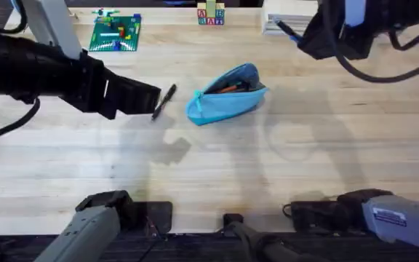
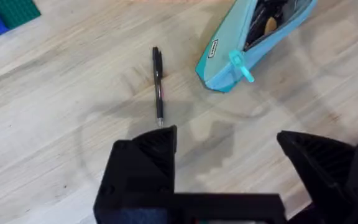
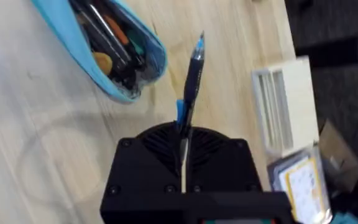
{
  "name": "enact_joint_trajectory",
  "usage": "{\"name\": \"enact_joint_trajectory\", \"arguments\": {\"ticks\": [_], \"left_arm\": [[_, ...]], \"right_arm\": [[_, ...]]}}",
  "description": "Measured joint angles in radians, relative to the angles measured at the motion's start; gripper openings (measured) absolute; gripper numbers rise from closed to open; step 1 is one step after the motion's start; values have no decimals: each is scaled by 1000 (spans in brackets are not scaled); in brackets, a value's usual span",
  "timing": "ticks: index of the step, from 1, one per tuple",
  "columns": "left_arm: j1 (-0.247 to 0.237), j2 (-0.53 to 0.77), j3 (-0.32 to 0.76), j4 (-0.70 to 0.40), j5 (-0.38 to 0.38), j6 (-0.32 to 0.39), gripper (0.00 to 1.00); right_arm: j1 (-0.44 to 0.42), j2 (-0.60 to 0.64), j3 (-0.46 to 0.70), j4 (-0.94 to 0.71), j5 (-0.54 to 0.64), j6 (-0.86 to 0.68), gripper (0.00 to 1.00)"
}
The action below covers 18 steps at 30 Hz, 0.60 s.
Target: Unzip the bag, pick up the pens from the table one at a time and place them inside, then zip the bag closed.
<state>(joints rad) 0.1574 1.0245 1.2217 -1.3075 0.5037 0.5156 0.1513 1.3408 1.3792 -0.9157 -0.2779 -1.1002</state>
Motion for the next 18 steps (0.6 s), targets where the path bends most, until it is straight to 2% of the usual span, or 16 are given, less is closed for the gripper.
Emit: {"name": "enact_joint_trajectory", "arguments": {"ticks": [5, 6, 8, 18], "left_arm": [[0, 0, 0, 6, 0, 0, 995], [0, 0, 0, 7, 0, 0, 995], [0, 0, 0, 6, 0, 0, 995], [0, 0, 0, 7, 0, 0, 995]], "right_arm": [[0, 35, 0, 16, -78, -123, 31], [0, 67, 0, 29, -133, -199, 31], [0, 96, 0, 28, -166, -250, 31], [8, 241, 0, -2, -259, -431, 31]]}}
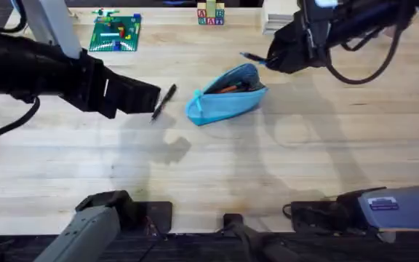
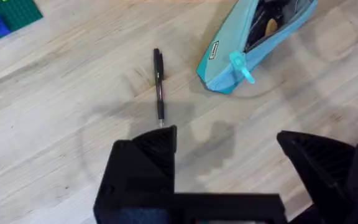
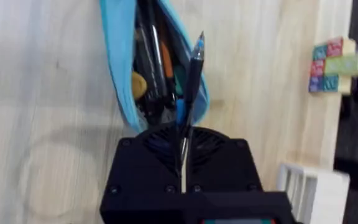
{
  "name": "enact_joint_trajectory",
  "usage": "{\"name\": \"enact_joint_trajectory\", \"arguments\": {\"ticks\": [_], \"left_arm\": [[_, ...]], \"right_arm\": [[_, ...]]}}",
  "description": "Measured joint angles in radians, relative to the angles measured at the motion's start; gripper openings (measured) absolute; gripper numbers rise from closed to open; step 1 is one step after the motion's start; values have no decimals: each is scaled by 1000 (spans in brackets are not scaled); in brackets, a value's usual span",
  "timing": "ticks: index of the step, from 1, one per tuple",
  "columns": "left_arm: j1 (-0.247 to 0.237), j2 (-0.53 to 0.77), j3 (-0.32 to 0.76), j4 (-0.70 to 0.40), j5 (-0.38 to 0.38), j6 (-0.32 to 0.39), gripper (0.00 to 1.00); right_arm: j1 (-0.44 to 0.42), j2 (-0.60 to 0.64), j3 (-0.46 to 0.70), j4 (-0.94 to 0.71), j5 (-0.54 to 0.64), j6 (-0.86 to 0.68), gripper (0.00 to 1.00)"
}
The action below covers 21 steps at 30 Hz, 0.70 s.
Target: Unzip the bag, pick up the pens from the table one at a time and place them inside, then zip the bag closed.
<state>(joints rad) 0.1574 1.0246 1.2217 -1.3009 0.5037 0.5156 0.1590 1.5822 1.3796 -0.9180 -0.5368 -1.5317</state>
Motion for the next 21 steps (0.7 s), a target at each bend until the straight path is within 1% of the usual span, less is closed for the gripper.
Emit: {"name": "enact_joint_trajectory", "arguments": {"ticks": [1, 2, 6, 7, 9, 14, 21], "left_arm": [[0, 0, 0, 0, 0, 0, 995], [0, 0, 0, 0, 0, 0, 995], [0, 0, 0, 0, 0, 0, 995], [0, 0, 0, 0, 0, 0, 995], [0, 0, 0, 0, 0, 0, 995], [0, 0, 0, 0, 0, 0, 995], [0, 0, 0, 0, 0, 0, 995]], "right_arm": [[5, 9, 0, 0, -11, -17, 31], [28, 24, 0, -1, -36, -70, 32], [77, 31, 0, -7, -56, -116, 32], [115, 40, 0, -13, -63, -138, 32], [135, 46, 0, -13, -63, -151, 32], [149, 56, 0, -13, -68, -168, 32], [149, 106, 0, 46, -69, -175, 32]]}}
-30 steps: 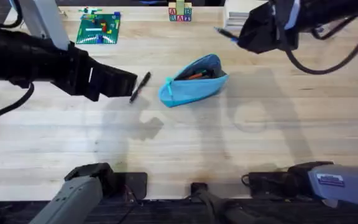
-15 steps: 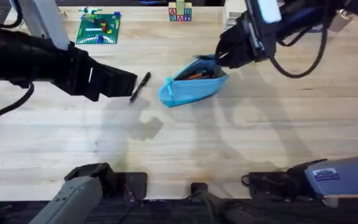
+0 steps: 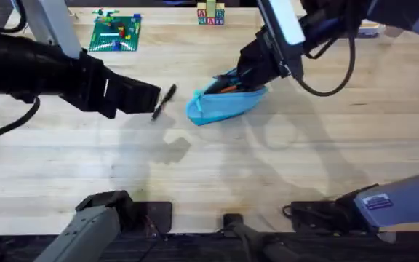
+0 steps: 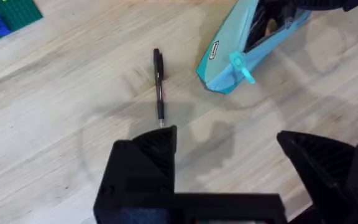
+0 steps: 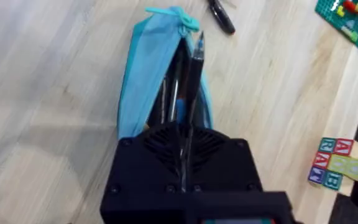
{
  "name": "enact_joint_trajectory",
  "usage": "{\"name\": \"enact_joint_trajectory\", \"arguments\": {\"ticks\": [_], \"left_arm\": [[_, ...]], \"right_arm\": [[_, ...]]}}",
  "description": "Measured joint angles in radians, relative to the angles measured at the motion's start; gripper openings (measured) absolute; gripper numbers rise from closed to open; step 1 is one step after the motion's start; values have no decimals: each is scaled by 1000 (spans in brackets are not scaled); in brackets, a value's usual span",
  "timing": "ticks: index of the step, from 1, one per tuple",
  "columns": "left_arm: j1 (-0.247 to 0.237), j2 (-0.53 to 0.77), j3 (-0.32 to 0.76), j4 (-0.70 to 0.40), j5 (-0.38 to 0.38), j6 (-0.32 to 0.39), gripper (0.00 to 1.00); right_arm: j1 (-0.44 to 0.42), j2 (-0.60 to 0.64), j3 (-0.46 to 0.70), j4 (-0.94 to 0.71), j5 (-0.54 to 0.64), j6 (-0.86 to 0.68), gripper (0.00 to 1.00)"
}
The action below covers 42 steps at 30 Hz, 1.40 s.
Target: Unzip the bag, pick up the pens from the table one at a time and place them inside, then zip the bag closed.
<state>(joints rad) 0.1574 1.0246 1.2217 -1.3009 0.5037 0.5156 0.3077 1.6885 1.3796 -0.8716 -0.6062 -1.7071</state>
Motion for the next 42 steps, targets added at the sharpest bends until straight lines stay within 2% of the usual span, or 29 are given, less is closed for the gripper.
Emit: {"name": "enact_joint_trajectory", "arguments": {"ticks": [5, 25, 26, 27, 28, 30, 42], "left_arm": [[0, 0, 0, 0, 0, 0, 995], [0, 0, 0, 0, 0, 0, 995], [0, 0, 0, 0, 0, 0, 995], [0, 0, 0, 0, 0, 0, 995], [0, 0, 0, 0, 0, 0, 995], [0, 0, 0, 0, 0, 0, 995], [0, 0, 0, 1, -2, 0, 995]], "right_arm": [[0, 59, 0, 20, 32, 0, 32], [-1, 153, 0, 36, 45, 0, 43], [-1, 153, 0, 37, 44, 0, 389], [-1, 153, 0, 38, 44, 0, 536], [-1, 153, 0, 39, 44, -1, 945], [-1, 153, 0, 42, 44, -3, 990], [-1, 133, 14, 39, 46, 35, 996]]}}
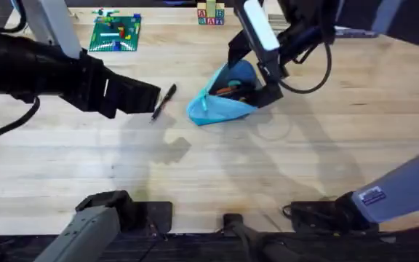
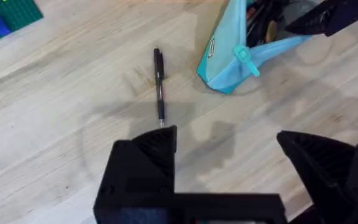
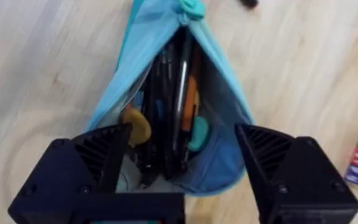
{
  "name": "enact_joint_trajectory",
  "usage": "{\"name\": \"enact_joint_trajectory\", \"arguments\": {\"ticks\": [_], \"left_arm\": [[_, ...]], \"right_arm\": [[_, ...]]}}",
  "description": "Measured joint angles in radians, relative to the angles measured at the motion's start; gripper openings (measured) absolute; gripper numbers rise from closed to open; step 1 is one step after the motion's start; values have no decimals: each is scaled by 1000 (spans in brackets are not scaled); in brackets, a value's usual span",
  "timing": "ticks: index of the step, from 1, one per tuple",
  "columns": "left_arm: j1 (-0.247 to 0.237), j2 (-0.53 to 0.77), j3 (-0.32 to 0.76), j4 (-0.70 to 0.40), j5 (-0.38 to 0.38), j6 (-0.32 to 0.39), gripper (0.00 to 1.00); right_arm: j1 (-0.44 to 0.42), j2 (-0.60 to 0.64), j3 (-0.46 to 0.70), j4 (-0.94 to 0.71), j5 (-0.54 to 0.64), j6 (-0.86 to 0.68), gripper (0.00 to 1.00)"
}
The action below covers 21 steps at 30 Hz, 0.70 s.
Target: Unzip the bag, pick up the pens from the table one at a time and place them inside, then zip the bag closed.
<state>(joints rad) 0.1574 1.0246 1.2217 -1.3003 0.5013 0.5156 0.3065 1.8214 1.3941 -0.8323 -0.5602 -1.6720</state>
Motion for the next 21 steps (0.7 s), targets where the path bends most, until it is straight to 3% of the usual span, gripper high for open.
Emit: {"name": "enact_joint_trajectory", "arguments": {"ticks": [4, 7, 12, 13, 17, 18, 21], "left_arm": [[0, 0, 0, 3, -1, 0, 995], [0, 0, 0, 3, -1, 0, 995], [0, 0, 0, 3, -1, 0, 995], [0, 0, 0, 3, -1, 0, 995], [0, 0, 0, 3, -1, 0, 995], [0, 0, 0, 3, -1, 0, 995], [0, 0, 0, 3, -1, 0, 995]], "right_arm": [[0, -66, 13, -2, 4, 82, 996], [0, -205, 32, -1, 6, 321, 996], [0, -289, 32, -2, 25, 548, 996], [0, -337, 32, -7, 69, 693, 995], [0, -409, 32, -23, 163, 883, 995], [0, -474, 32, -50, 222, 1020, 995], [0, -540, 32, -94, 248, 1126, 996]]}}
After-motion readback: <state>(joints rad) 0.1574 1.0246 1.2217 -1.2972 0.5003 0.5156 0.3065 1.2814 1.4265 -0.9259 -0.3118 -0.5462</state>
